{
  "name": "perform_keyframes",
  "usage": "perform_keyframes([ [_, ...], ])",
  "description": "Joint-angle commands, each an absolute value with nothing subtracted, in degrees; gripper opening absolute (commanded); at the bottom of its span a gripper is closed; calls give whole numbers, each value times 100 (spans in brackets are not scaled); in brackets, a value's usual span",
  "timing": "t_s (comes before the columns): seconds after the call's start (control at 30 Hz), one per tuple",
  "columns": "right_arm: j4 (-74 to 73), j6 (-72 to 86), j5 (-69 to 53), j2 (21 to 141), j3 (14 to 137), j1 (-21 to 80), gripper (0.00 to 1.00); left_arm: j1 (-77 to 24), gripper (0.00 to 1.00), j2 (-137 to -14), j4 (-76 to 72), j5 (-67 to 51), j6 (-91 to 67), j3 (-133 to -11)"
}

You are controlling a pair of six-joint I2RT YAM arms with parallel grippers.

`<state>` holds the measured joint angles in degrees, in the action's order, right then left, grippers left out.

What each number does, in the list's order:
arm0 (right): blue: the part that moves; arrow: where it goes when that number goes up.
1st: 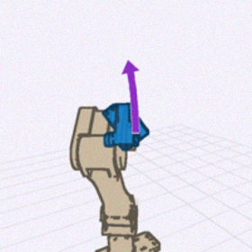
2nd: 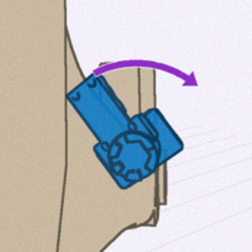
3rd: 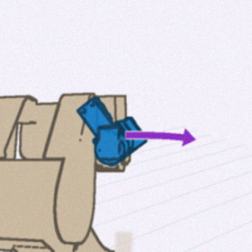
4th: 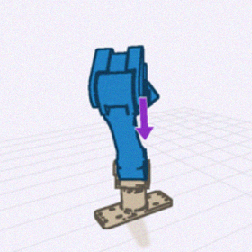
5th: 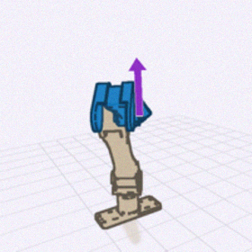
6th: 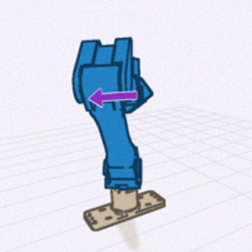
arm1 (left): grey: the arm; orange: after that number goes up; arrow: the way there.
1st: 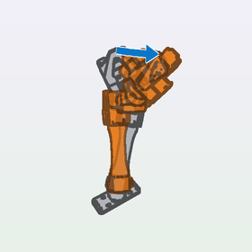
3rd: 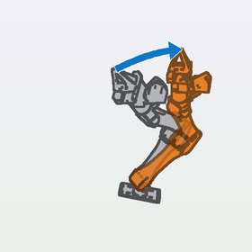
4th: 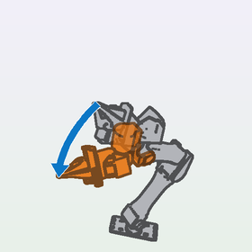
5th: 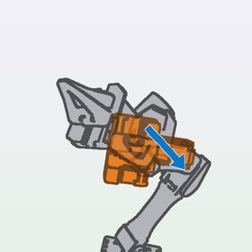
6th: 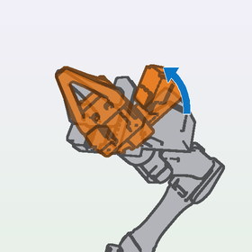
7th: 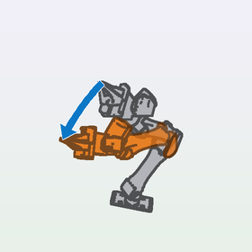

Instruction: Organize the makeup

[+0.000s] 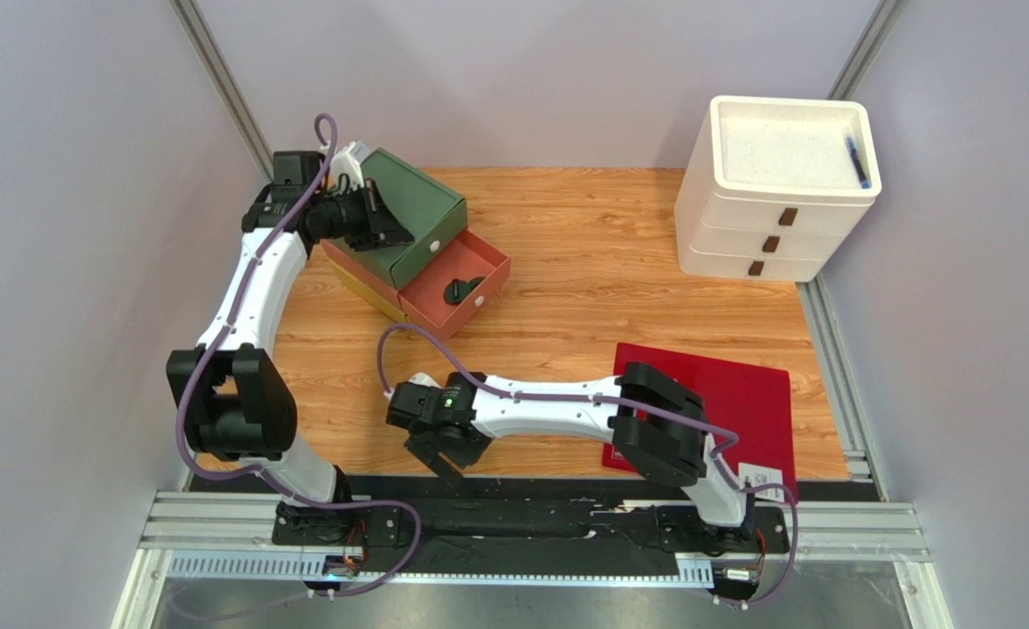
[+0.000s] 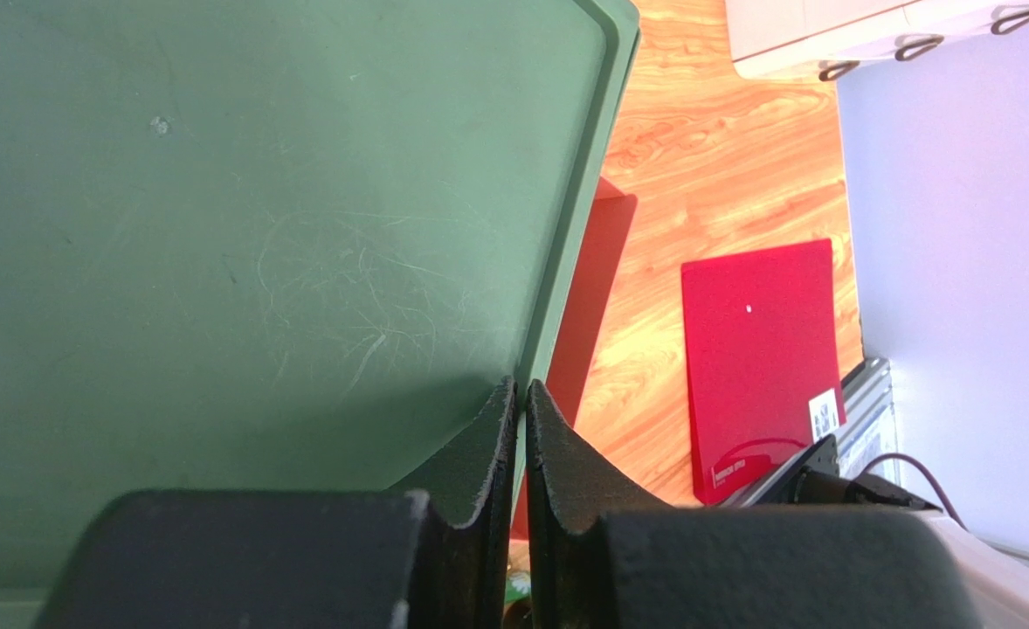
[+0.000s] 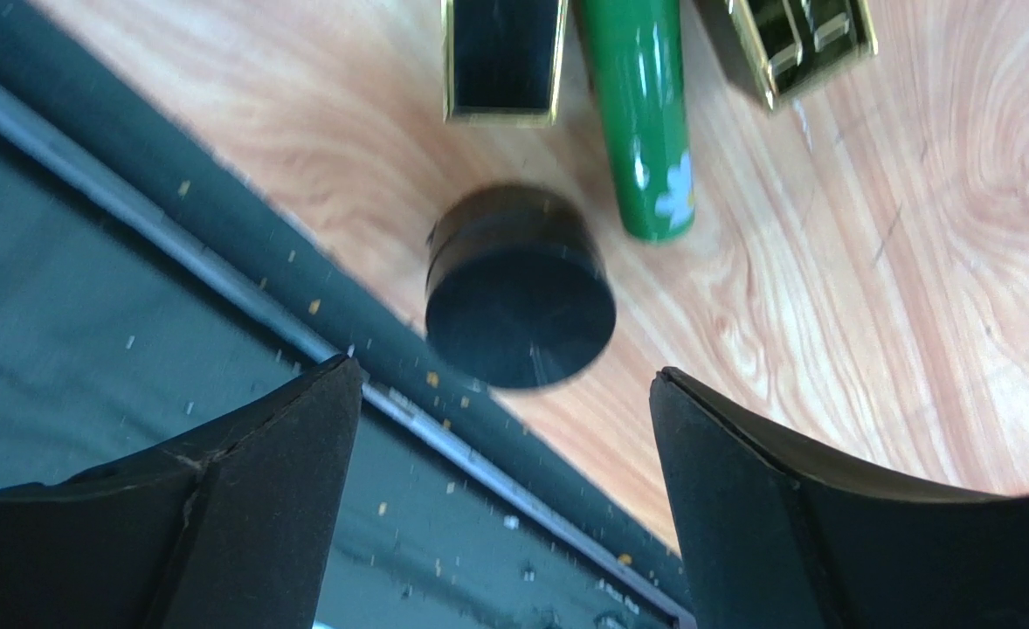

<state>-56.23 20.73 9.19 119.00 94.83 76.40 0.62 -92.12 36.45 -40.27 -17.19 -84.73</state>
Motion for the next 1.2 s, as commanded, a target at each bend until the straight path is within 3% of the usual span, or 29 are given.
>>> perform_keyframes([
  [0.0,-5038,1925,1090,12111,9642,7594,83,26,11,-9053,3946,-4078,-1644,-8288],
  [0.13,-4931,1890,783,12269,9764,7445,75,18,11,-9079,3938,-4043,-1635,-8279],
  [0.27,-4966,1811,738,12296,9739,7400,20,18,11,-9132,3929,-4052,-1679,-8340],
  [0.37,-5132,1863,922,12103,9703,7383,0,26,11,-9132,3990,-3982,-1635,-8411],
  [0.8,-5827,1987,1740,10671,9974,7269,0,70,11,-9281,4210,-3744,-1512,-8754],
  [1.17,-5063,1758,1556,10994,11521,5671,0,114,11,-9360,4386,-3647,-1389,-8974],
])
